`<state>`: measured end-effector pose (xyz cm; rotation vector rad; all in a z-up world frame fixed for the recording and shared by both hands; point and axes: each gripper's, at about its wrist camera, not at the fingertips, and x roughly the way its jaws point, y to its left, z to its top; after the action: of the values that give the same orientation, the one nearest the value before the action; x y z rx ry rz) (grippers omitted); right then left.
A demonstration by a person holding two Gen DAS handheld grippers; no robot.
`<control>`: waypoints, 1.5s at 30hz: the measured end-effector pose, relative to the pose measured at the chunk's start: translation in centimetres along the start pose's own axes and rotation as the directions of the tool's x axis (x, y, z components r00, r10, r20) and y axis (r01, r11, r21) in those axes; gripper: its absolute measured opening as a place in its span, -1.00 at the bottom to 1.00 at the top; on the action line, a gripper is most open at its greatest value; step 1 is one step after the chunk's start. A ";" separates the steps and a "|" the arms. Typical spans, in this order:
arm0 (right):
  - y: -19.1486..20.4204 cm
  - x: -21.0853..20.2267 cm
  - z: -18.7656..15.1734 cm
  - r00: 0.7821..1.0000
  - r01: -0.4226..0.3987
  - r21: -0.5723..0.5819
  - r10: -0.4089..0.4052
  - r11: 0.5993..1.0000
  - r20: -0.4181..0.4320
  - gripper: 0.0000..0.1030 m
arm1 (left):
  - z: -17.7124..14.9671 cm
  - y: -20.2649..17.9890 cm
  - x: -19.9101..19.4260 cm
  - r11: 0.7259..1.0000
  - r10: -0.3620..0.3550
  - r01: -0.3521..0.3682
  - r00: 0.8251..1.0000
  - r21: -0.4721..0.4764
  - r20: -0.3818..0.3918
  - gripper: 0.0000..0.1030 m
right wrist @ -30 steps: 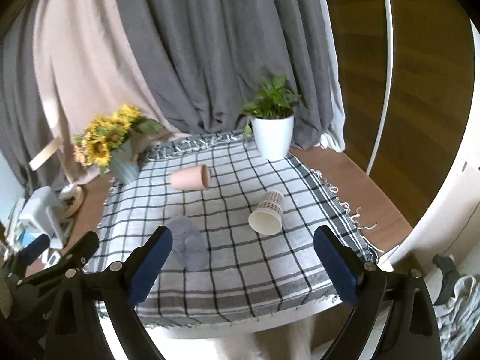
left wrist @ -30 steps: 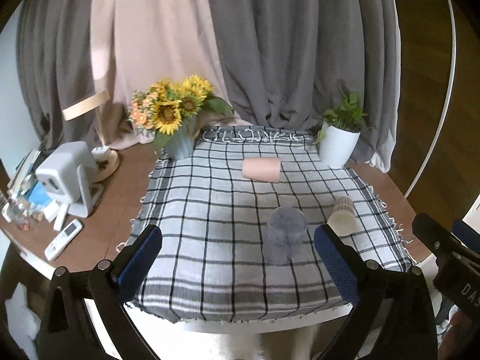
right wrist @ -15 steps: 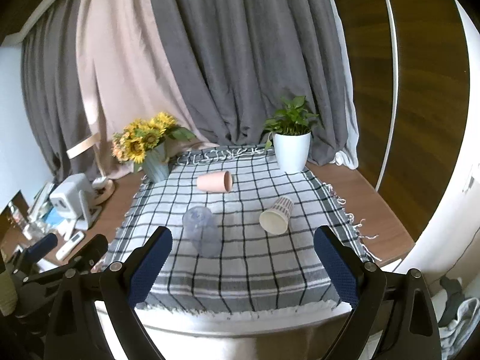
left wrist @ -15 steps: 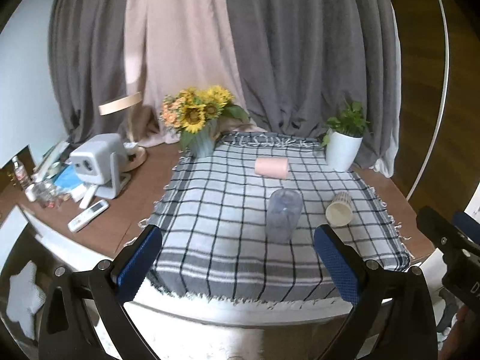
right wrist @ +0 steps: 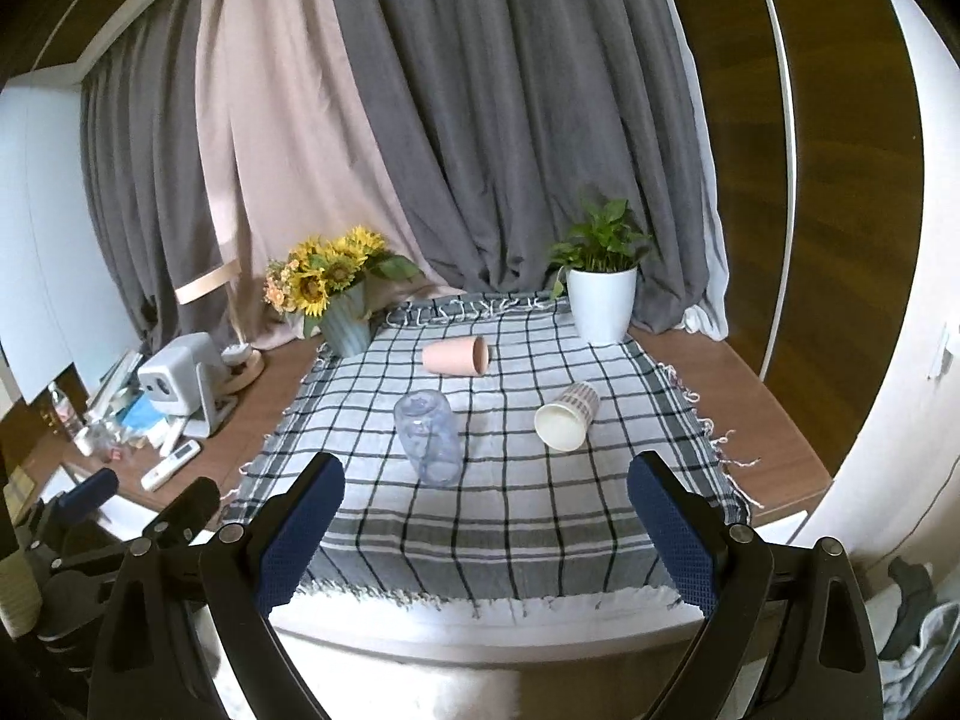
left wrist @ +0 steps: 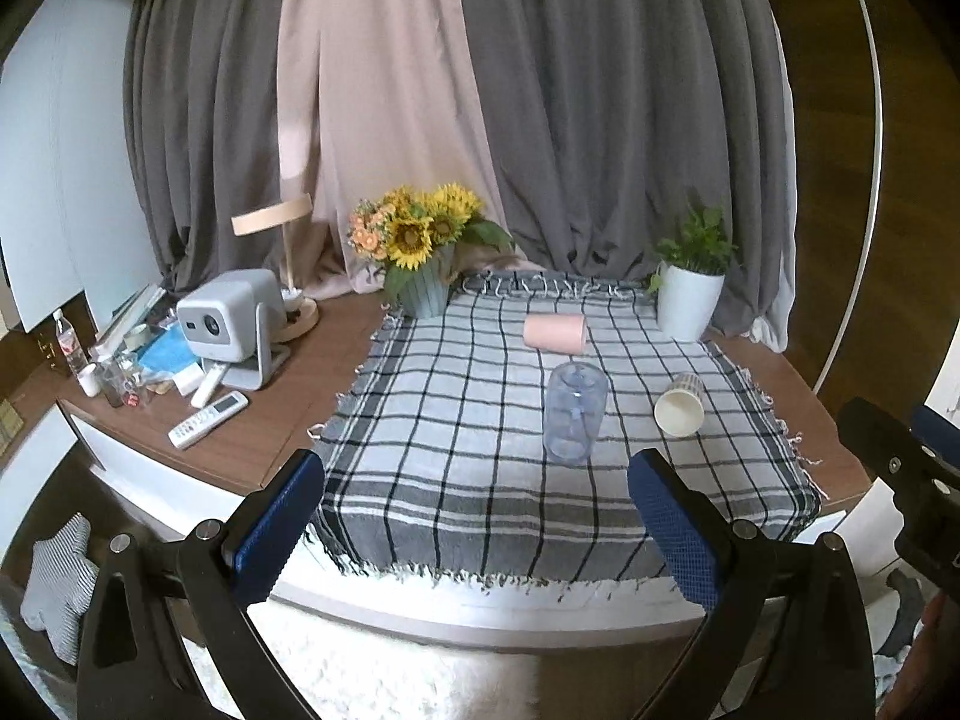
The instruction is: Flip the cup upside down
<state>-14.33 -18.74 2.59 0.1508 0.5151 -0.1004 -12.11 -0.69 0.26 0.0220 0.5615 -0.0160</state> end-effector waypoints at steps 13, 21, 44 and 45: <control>-0.1 -0.9 -0.2 0.999 0.039 0.004 -0.039 0.999 0.027 0.86 | 0.5 0.0 -0.5 1.000 -0.023 0.023 0.999 0.002 0.027 1.00; -0.4 -1.4 -0.3 0.998 0.046 0.008 -0.047 0.999 0.037 0.86 | 0.4 -0.5 -0.9 1.000 -0.029 0.029 0.999 0.010 0.034 1.00; -0.4 -1.7 -0.1 0.998 0.045 0.009 -0.045 0.999 0.045 0.86 | 1.0 -0.4 -1.1 1.000 -0.028 0.027 0.999 0.009 0.037 1.00; -0.3 -1.7 0.0 0.998 0.045 0.008 -0.046 0.999 0.046 0.86 | 1.0 -0.4 -1.1 1.000 -0.028 0.027 0.999 0.009 0.038 1.00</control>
<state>-15.88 -18.99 3.42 0.1434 0.4721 -0.1500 -12.48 -1.11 1.72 0.0226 0.5240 -0.0457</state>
